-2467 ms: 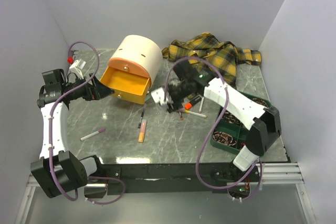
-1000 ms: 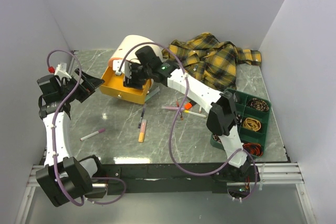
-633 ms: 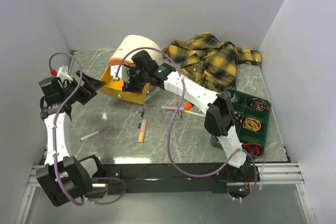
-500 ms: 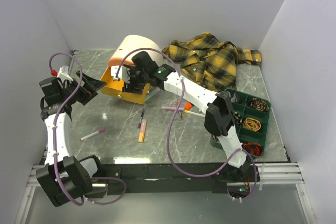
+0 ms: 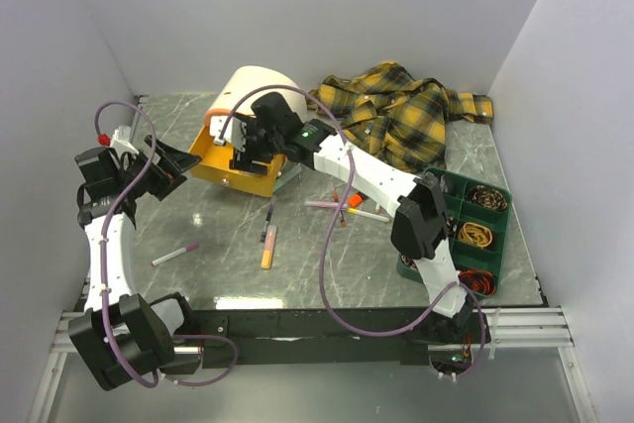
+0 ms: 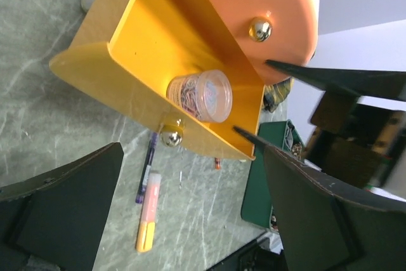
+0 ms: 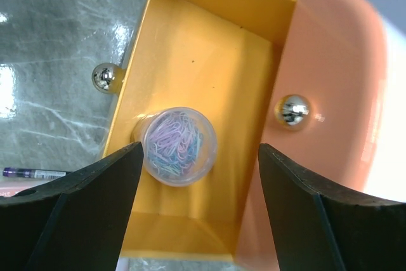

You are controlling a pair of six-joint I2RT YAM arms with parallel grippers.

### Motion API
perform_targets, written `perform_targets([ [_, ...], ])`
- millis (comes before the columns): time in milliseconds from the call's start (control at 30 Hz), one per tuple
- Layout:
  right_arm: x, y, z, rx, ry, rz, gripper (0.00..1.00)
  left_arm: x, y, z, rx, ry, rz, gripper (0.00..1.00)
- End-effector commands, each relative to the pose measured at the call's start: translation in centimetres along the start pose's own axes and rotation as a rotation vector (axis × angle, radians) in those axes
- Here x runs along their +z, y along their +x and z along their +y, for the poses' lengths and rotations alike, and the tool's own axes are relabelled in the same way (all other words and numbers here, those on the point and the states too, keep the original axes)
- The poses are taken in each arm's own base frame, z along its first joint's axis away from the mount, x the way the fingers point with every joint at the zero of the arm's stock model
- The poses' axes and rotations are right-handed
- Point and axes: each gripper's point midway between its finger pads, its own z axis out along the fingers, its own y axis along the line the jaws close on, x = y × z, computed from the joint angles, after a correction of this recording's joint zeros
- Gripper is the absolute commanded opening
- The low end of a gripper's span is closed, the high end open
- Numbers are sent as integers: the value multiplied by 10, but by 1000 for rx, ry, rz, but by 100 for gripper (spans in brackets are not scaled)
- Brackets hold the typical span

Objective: Sort the stationery into containers
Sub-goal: Place the stationery in the drawer, then close the drawer in the storage box.

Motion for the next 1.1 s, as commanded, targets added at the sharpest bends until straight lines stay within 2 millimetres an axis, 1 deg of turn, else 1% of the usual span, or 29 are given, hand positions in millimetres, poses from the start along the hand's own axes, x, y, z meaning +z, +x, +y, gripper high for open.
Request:
perform_targets([
  [0, -65, -70, -31, -11, 130, -164, 79, -3, 21, 5, -56, -4, 64, 93],
  [33, -71, -75, -34, -8, 143, -184, 75, -2, 29, 8, -79, -4, 84, 90],
  [67, -86, -91, -47, -15, 195, -240, 70, -1, 35, 11, -100, -2, 101, 84],
  [100, -88, -91, -46, 15, 205, -259, 58, 1, 44, 14, -126, 12, 124, 67],
  [133, -93, -95, -52, 20, 226, -289, 11, 3, 47, 14, -133, 30, 132, 42],
  [167, -109, -112, -66, 9, 292, -360, 0, 5, 48, 15, -137, 47, 137, 12],
  [200, -106, -104, -68, 30, 308, -362, 0, 8, 47, 12, -131, 68, 137, 1],
  [233, -106, -104, -72, 29, 330, -376, 0, 10, 47, 9, -119, 86, 138, 1],
  [267, -108, -107, -80, 20, 368, -400, 0, 13, 47, 9, -122, 91, 142, 1],
  [300, -105, -104, -84, 28, 385, -395, 0, 16, 46, 7, -106, 97, 138, 1],
  [333, -98, -99, -91, 37, 421, -388, 0, 19, 47, 7, -107, 99, 141, 1],
  [367, -95, -97, -94, 43, 430, -387, 0, 20, 47, 6, -112, 102, 141, 1],
  [400, -95, -97, -100, 54, 446, -390, 0, 22, 48, 6, -108, 103, 140, 1],
  [433, -86, -91, -102, 64, 447, -381, 0, 23, 48, 6, -101, 103, 135, 1],
  [467, -87, -94, -109, 68, 468, -393, 0, 24, 48, 7, -100, 99, 134, 1],
  [500, -85, -93, -112, 78, 477, -394, 0, 24, 51, 9, -103, 98, 139, 1],
  [533, -77, -86, -114, 86, 480, -384, 0, 25, 51, 10, -103, 100, 137, 1],
  [567, -78, -88, -120, 86, 497, -389, 0, 26, 52, 11, -110, 102, 139, 1],
  [600, -75, -87, -122, 92, 500, -387, 0, 26, 53, 11, -111, 102, 141, 1],
  [633, -68, -80, -125, 102, 502, -378, 0, 27, 54, 12, -112, 102, 143, 1],
  [700, -67, -80, -131, 115, 515, -382, 0, 29, 53, 12, -107, 105, 144, 1],
  [733, -60, -71, -134, 123, 513, -366, 0, 30, 53, 13, -107, 105, 148, 1],
  [767, -61, -73, -137, 124, 518, -369, 0, 31, 52, 13, -108, 107, 148, 1],
  [833, -55, -66, -140, 142, 518, -360, 0, 34, 51, 12, -107, 111, 151, 1],
  [867, -56, -64, -143, 148, 523, -360, 0, 35, 51, 12, -109, 113, 154, 1],
  [967, -50, -54, -145, 172, 520, -345, 0, 40, 50, 12, -123, 124, 163, 1],
  [1067, -44, -46, -144, 188, 512, -330, 0, 44, 51, 6, -114, 137, 185, 1],
])
